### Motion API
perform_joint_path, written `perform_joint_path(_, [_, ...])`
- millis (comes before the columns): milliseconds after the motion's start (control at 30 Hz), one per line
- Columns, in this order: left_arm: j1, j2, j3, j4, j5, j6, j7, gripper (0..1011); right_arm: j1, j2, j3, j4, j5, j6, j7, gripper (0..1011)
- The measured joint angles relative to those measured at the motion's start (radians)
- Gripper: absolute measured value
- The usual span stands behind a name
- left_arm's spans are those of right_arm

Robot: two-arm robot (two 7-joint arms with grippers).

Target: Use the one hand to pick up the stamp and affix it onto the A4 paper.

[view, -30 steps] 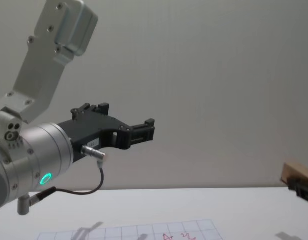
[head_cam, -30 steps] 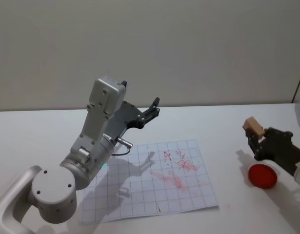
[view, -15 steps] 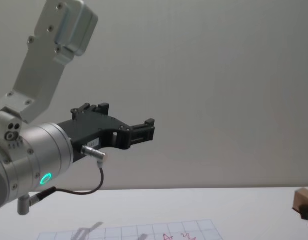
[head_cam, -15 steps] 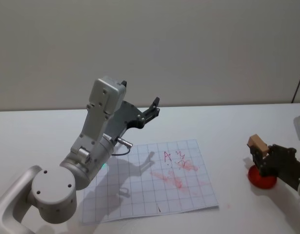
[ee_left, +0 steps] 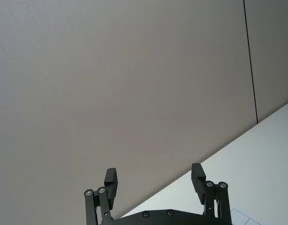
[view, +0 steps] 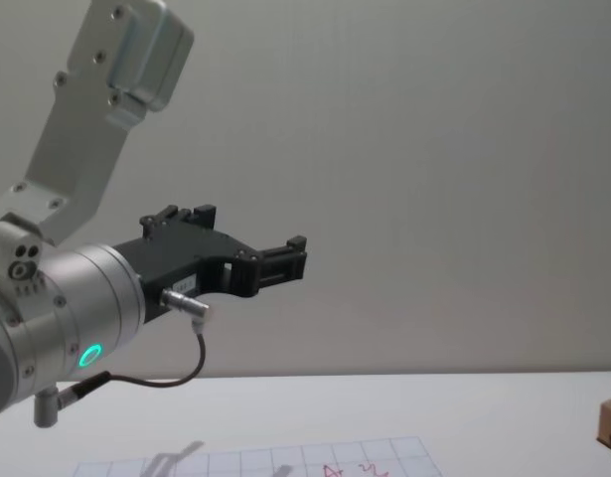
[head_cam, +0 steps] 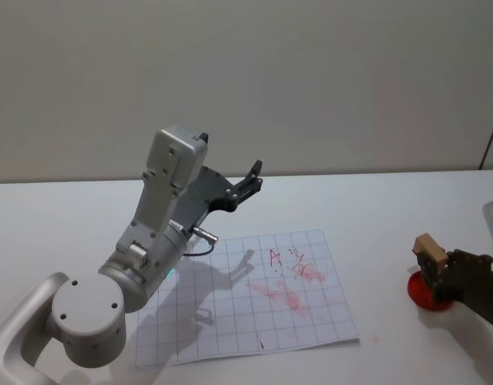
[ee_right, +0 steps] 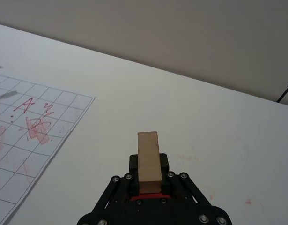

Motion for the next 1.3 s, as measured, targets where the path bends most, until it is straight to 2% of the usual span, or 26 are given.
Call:
perform_joint_path(433, [0.000,0.000,0.000,0.000,0.000,0.000,0.000,1001,-0.020,0.005,0.000,-0.005,-0.001,0.033,-0.011,221])
perform_joint_path(533, [0.000,0.000,0.000,0.000,0.000,0.000,0.000,1001,-0.023,0.006,0.001,-0.005,-0.001,0.037,-0.012,253])
perform_joint_path(633, [0.000,0.000,0.000,0.000,0.000,0.000,0.000,1001,-0.025,0.006,0.001,-0.005,0.000,0.041,-0.014,374])
perform_joint_path(933, [0.000,0.000,0.000,0.000,0.000,0.000,0.000,1001,-0.029,0.007,0.001,-0.005,0.000,0.048,-0.016,641])
perform_joint_path(967, [0.000,0.000,0.000,0.000,0.000,0.000,0.000,1001,-0.030,0.007,0.001,-0.005,0.001,0.049,-0.016,705])
perform_joint_path(1300, [0.000,0.000,0.000,0.000,0.000,0.000,0.000,1001,-0.032,0.008,0.001,-0.004,0.001,0.051,-0.018,961])
